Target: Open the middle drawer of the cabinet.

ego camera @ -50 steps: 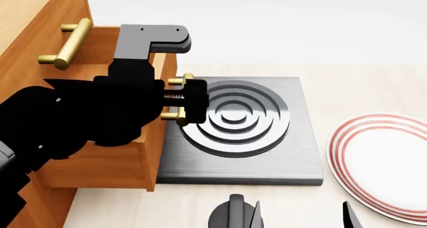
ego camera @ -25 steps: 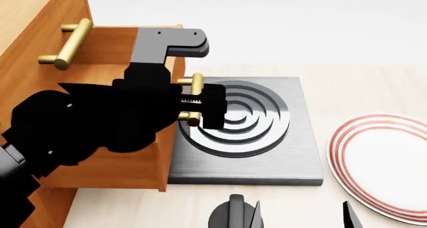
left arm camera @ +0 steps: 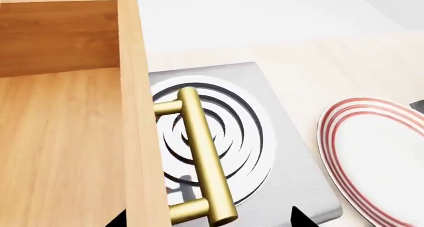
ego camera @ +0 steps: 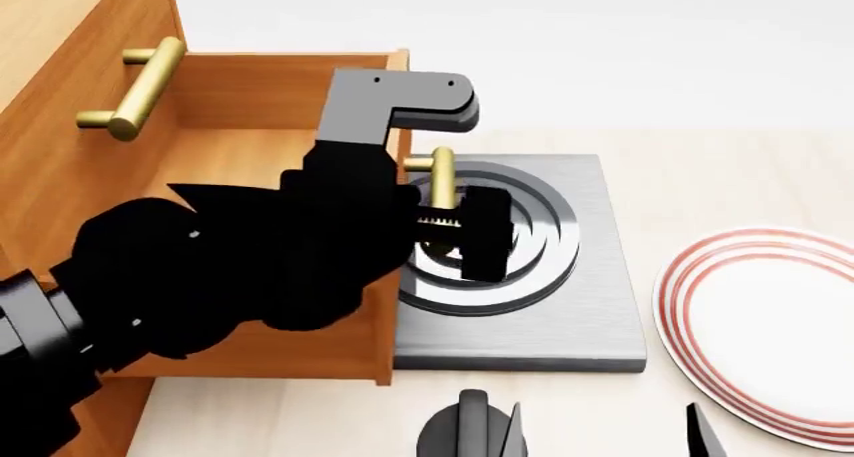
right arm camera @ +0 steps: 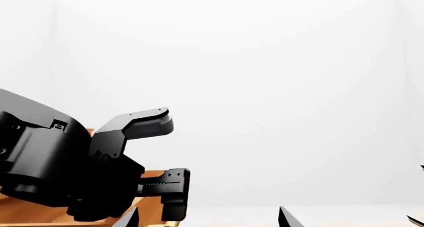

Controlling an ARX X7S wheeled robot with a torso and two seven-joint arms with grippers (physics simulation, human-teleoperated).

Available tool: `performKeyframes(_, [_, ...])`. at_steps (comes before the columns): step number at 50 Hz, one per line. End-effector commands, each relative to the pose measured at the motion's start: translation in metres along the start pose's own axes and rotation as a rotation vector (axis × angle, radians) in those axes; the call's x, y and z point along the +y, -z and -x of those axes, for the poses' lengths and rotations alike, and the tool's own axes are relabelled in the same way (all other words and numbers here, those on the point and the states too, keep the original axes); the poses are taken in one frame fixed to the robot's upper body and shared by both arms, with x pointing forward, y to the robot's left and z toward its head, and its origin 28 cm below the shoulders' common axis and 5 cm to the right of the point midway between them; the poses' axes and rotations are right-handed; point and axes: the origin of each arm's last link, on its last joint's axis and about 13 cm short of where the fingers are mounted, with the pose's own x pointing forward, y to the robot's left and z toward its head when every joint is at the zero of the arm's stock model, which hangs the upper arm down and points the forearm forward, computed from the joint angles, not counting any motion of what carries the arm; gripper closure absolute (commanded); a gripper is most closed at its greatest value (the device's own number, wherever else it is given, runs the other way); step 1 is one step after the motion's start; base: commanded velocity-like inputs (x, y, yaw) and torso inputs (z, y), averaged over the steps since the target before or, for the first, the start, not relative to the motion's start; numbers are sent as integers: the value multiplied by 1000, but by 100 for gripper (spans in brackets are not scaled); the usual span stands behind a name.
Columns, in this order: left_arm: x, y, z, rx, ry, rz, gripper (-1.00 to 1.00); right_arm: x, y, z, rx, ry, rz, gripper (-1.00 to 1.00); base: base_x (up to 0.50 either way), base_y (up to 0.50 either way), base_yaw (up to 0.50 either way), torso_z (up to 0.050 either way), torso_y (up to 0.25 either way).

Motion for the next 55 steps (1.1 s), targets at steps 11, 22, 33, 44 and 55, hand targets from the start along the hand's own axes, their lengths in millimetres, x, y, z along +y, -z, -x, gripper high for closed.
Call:
performKeyframes(11, [-21,9,7,27,94,32,-100,-1,0,0,0,1,0,-100,0,0,0,0,0])
performKeyframes(22, [-19,9,4,16,90,40,-100,0,1,0,3,-1,2,-100,0,0,0,0,0])
performKeyframes(33, [-7,-8,-5,-142,-74,125,-100,0,0,0,3,-1,2,-100,0,0,0,0,0])
performKeyframes(44, [-6,-10,-5,-188,-95,106,-100,0,0,1,2,-2,2,-100,0,0,0,0,0])
performKeyframes(55, [-7,-17,-3,-335,-99,51,-100,0,0,1,2,-2,3,-100,0,0,0,0,0])
